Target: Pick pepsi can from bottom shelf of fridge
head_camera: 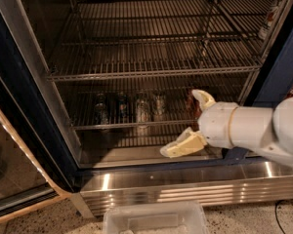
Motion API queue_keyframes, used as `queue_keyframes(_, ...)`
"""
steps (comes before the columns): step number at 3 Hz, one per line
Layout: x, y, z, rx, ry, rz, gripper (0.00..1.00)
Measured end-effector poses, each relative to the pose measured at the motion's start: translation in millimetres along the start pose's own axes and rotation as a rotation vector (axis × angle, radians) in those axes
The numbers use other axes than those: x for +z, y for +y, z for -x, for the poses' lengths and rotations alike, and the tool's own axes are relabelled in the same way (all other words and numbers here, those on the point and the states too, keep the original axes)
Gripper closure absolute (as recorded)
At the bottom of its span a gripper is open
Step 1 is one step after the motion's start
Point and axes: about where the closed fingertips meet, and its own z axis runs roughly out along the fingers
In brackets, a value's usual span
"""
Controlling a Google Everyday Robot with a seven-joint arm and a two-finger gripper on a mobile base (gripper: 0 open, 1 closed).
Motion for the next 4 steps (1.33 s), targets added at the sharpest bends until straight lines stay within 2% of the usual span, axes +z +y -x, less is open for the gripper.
queue_keyframes(1, 33, 6, 2, -0.004, -0.109, -0.069, 0.0)
queue_keyframes(2, 51, 13, 28, -0.063, -0.152, -0.078, 0.0)
queue_keyframes(3, 51, 13, 28, -0.063, -0.152, -0.078, 0.0)
queue_keyframes(4, 59, 30, 27, -0.045, -0.179, -0.054, 0.0)
